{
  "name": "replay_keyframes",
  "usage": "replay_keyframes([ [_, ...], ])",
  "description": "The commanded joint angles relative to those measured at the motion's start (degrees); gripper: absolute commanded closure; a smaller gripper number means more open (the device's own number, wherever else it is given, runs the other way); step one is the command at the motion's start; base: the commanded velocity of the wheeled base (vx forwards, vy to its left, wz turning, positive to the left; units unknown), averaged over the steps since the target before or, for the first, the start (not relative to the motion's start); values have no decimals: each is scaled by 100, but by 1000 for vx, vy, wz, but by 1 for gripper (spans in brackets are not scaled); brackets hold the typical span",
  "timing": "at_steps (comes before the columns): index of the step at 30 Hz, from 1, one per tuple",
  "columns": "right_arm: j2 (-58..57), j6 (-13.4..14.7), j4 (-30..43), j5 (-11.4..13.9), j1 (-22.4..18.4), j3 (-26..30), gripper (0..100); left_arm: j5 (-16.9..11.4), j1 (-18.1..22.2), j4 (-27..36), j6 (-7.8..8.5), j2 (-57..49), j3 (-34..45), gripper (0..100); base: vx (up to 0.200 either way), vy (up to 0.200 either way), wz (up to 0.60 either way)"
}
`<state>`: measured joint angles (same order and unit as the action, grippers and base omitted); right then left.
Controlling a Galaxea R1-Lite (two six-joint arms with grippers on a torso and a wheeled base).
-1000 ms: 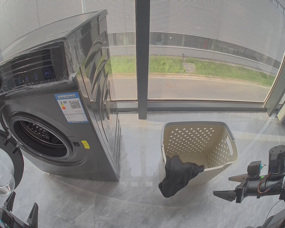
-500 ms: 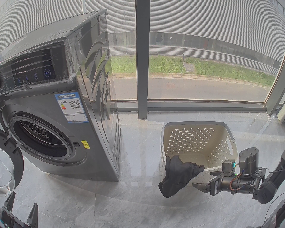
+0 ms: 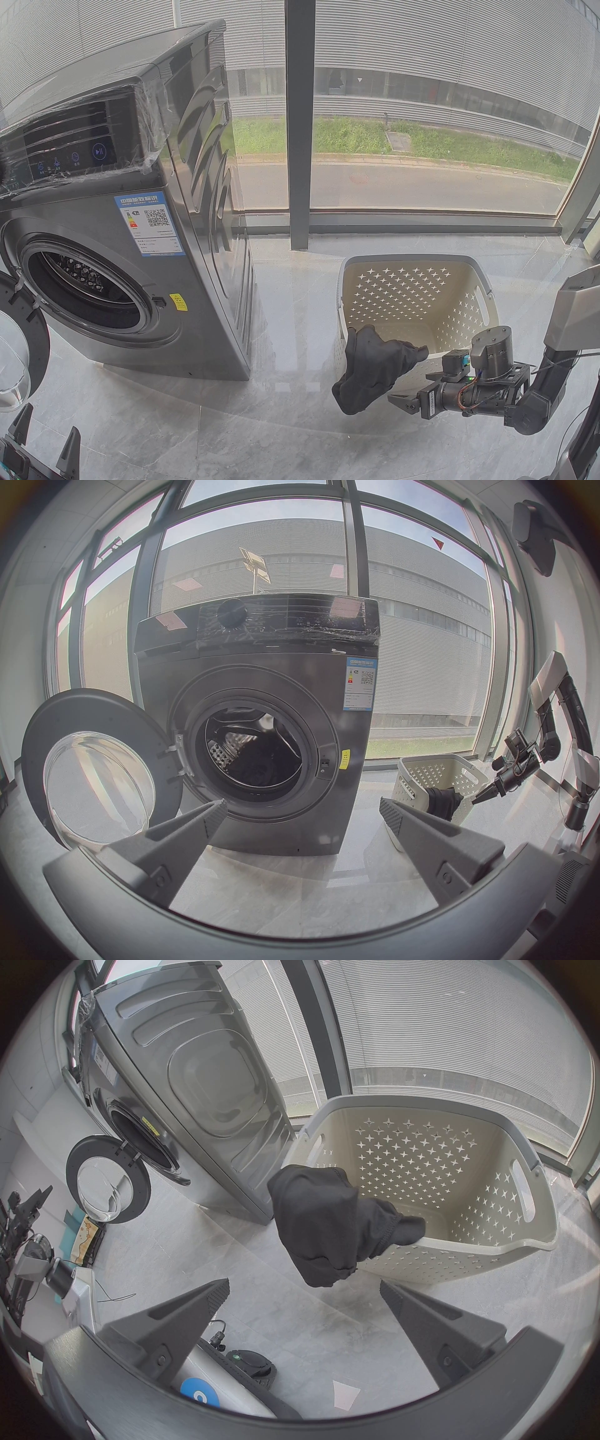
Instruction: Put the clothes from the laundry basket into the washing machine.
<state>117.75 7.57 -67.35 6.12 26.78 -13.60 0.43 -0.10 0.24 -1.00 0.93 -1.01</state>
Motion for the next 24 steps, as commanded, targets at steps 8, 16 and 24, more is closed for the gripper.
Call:
replay_keyframes([
  [8,407,8,-208,-6,99,-213,0,1,1,2,-6,-93,75,0,0,0,0],
  [16,670,8,-270,-14,169,-441,0,1,1,2,-6,-93,75,0,0,0,0],
  [24,969,-1,-322,-14,178,-723,0,1,1,2,-6,-93,75,0,0,0,0],
])
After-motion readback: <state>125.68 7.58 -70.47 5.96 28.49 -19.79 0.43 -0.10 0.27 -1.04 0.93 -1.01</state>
